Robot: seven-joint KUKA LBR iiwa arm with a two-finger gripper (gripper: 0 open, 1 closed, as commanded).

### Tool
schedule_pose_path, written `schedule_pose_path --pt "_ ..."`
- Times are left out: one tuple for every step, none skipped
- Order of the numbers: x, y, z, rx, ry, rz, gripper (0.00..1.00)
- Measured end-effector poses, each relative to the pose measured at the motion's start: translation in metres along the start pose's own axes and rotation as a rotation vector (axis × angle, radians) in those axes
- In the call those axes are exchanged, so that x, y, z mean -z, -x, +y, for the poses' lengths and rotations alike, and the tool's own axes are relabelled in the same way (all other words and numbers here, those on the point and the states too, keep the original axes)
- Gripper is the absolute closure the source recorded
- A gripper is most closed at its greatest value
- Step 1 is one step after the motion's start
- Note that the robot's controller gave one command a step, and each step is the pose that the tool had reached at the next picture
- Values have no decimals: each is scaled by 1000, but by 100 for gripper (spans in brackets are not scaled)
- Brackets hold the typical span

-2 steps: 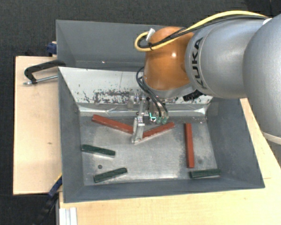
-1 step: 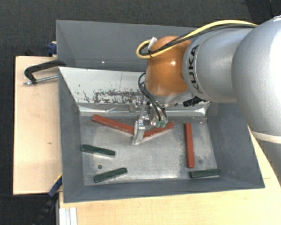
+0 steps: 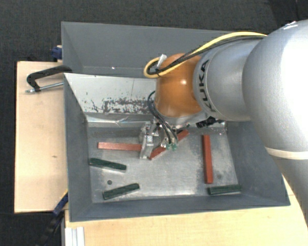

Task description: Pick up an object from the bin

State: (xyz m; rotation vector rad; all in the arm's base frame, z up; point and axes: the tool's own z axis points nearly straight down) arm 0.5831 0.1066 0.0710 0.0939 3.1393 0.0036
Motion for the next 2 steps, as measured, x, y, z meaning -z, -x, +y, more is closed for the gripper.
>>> schedule_pose_path --pt "0 0 0 0 0 0 100" --pt "199 6 8 -3 2 -8 100"
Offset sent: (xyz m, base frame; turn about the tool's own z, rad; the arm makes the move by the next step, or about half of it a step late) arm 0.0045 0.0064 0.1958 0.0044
